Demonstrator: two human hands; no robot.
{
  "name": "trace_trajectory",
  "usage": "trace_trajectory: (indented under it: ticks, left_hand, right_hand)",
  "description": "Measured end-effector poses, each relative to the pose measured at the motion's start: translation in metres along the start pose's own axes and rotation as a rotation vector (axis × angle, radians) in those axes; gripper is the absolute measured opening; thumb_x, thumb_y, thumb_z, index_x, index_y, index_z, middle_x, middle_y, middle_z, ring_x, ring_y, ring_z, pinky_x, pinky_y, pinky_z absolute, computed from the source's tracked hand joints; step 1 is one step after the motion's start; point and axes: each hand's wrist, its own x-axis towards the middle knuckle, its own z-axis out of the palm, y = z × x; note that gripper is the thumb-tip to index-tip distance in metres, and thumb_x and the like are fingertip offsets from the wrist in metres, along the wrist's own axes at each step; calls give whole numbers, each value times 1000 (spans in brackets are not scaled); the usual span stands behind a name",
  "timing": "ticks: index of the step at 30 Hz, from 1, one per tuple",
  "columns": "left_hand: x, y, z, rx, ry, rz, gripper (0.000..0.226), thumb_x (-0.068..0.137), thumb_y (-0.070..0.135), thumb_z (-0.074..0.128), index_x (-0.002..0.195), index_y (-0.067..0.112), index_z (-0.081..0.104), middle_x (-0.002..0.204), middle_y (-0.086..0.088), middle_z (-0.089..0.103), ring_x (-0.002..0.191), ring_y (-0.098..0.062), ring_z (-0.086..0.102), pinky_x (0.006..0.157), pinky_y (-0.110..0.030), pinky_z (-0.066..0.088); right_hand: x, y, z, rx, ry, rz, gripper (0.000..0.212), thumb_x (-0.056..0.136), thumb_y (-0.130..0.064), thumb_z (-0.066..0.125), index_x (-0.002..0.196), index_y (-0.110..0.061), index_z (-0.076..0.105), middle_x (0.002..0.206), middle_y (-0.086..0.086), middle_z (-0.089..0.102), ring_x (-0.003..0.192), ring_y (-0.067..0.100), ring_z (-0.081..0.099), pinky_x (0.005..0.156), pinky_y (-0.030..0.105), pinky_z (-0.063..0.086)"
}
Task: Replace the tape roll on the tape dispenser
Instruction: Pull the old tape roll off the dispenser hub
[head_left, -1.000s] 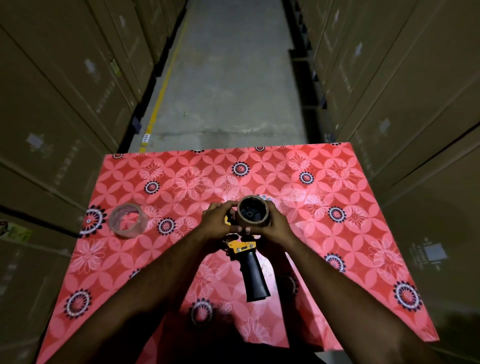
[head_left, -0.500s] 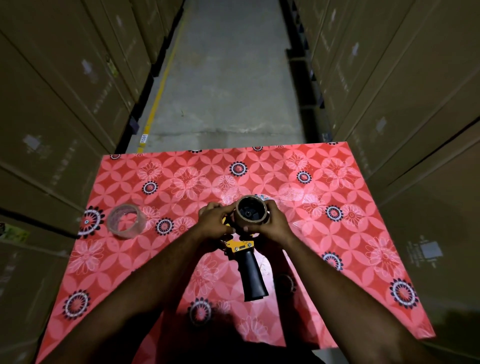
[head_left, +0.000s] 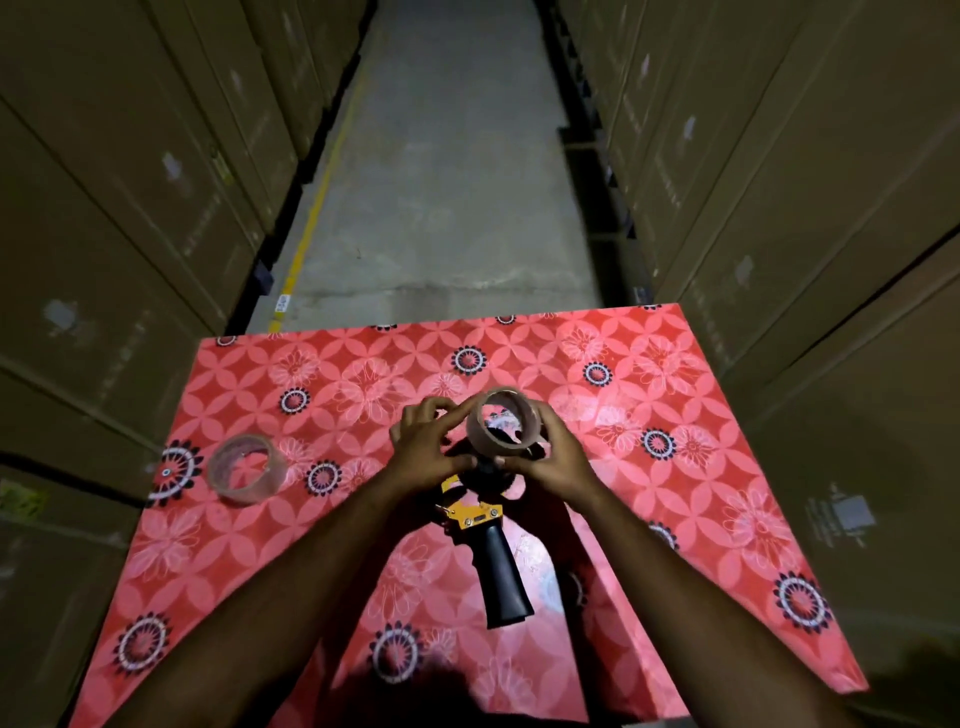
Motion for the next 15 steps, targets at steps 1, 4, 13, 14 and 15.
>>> trace_trajectory:
  ticks: [1, 4, 13, 14, 15]
  left_hand:
    - [3, 12, 1, 35, -1, 38, 91, 71, 51, 75, 153, 49, 37, 126, 6, 35, 125, -22, 30, 101, -34, 22]
    - [14, 53, 16, -33, -9, 103, 100, 66, 60, 65, 157, 28, 38, 125, -8, 40, 122, -25, 35, 105, -39, 35]
    - [31, 129, 107, -748, -343, -198, 78, 69, 6, 67, 129, 55, 55, 129, 14, 54, 122, -23, 56, 79, -52, 58]
    - [32, 134, 116, -797, -380, -254, 78, 67, 10, 66, 127, 58, 55, 122, 18, 58, 119, -21, 56, 77, -47, 58]
    - [33, 138, 123, -837, -405, -299, 81, 64, 14, 67, 129, 61, 53, 113, 22, 63, 115, -19, 56, 78, -45, 56]
  right_hand:
    - [-3, 0, -5, -37, 56, -37, 82, 63, -47, 90, 135, -31, 54, 130, -8, 61, 122, 8, 56, 95, 18, 45]
    - [-9, 5, -29, -162, 208, -115, 82, 62, -43, 91, 134, -23, 57, 120, -17, 57, 118, 24, 51, 97, 42, 47]
    - [-41, 55, -125, -348, 454, 112, 79, 56, -21, 96, 127, -13, 63, 111, 9, 58, 109, 31, 56, 88, 42, 49]
    - [-43, 59, -130, -335, 456, 139, 76, 58, -17, 94, 127, -13, 63, 112, 11, 59, 108, 32, 57, 87, 39, 50]
    - [-44, 63, -133, -333, 453, 164, 73, 60, -14, 93, 127, -12, 63, 113, 13, 61, 106, 31, 59, 84, 35, 50]
